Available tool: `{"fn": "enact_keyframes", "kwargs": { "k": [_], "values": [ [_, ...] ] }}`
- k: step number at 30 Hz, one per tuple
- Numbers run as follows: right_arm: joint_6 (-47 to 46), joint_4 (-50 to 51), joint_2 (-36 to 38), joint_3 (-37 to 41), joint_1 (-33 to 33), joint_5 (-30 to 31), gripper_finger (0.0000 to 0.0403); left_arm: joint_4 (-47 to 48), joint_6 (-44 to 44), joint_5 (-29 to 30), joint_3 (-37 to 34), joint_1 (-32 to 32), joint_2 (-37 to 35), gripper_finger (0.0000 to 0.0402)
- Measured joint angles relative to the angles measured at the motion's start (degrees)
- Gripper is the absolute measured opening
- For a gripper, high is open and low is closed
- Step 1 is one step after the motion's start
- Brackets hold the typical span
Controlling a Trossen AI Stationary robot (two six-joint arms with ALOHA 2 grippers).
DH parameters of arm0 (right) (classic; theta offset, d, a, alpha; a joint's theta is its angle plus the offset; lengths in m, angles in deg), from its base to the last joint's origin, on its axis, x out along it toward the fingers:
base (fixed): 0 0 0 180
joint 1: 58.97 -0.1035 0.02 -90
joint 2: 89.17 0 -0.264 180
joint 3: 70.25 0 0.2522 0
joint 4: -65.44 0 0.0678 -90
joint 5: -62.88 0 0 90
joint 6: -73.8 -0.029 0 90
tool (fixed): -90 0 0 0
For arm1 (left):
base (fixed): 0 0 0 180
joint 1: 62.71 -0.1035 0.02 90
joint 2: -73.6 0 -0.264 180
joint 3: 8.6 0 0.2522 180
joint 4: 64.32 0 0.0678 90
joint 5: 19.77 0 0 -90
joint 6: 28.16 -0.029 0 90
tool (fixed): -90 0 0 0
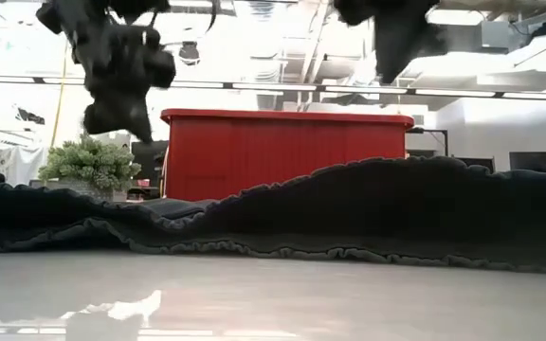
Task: Fold Laundry from Bin
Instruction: Fold the black shorts
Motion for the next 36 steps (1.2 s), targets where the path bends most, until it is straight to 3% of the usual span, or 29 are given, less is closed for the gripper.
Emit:
{"fn": "enact_keyframes", "kwargs": {
  "k": [6, 10, 13, 23, 29, 34, 36],
  "values": [
    [-25.53, -0.54, -0.82, 0.02, -13.13, 0.48, 0.0194, -11.6, -1.71, -3.82, 0.07, 6.3, -0.31, 0.0013],
    [-44.01, -3.23, -3.25, 0.13, -18.56, 6.11, 0.0256, -17.69, -2.43, -3.84, 0.11, 10.03, -0.33, 0.005],
    [-52.77, -8.43, -5.94, 0.06, -20.8, 8.86, 0.0282, -19.31, -2.38, -3.84, 0.11, 11.99, -0.33, 0.0084],
    [-65.71, -13.5, -15.2, 0.1, -22.36, 10.97, 0.0294, -19.23, -2.6, -2.78, 0.11, 14.64, -0.02, 0.0176],
    [-71.99, -11.97, -14.61, 0.02, -22.7, 16.43, 0.0295, -18.67, -3.43, -1.16, 0.11, 14.64, -0.03, 0.0185],
    [-74.23, -11.35, -14.61, 0.04, -23.53, 15.06, 0.0294, -18.92, -4.15, 1.26, 0.11, 14.64, -0.02, 0.0185],
    [-74.59, -9.07, -14.61, 0.02, -23.06, 11.87, 0.0294, -18.93, -4.05, 2.55, 0.11, 14.64, -0.02, 0.0185]
  ]
}}
